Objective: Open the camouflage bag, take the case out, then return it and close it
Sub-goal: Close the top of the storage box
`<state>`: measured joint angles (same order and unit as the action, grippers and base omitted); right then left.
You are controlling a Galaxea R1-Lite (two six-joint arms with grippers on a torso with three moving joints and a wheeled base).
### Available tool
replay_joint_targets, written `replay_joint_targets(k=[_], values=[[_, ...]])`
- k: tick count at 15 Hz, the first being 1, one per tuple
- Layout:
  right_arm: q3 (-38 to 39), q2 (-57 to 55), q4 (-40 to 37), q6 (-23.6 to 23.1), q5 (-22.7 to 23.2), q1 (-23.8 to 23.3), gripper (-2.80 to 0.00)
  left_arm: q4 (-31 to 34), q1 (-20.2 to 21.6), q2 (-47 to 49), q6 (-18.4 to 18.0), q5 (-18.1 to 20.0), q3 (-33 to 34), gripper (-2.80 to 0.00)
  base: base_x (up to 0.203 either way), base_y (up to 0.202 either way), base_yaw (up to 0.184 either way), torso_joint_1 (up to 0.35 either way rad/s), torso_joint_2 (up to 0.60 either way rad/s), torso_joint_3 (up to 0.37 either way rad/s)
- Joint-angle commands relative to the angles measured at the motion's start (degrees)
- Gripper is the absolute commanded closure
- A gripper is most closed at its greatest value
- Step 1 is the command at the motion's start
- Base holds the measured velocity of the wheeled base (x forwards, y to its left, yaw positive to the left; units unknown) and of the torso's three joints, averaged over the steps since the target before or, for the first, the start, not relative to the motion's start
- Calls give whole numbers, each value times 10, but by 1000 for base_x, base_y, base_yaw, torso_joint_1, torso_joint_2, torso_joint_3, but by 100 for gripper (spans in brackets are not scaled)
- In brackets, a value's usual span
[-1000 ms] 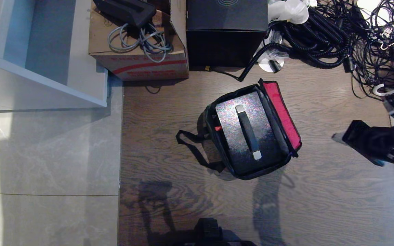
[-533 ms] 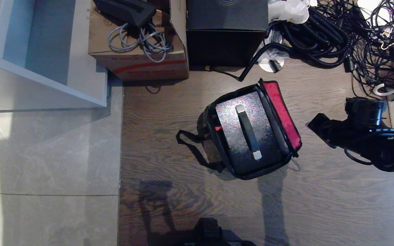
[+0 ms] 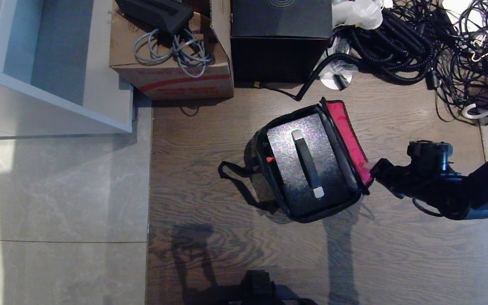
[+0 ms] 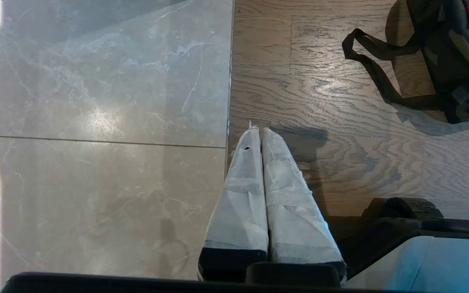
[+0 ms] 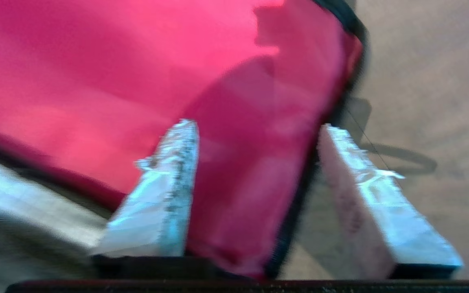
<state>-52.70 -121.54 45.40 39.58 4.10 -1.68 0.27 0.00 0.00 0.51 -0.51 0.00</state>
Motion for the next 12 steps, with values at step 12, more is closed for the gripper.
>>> replay_joint_targets(k=[12], values=[[-66, -115, 31, 327, -16, -25, -280, 0, 0, 0, 0, 0, 0, 0, 0, 0, 0, 0, 0, 0]])
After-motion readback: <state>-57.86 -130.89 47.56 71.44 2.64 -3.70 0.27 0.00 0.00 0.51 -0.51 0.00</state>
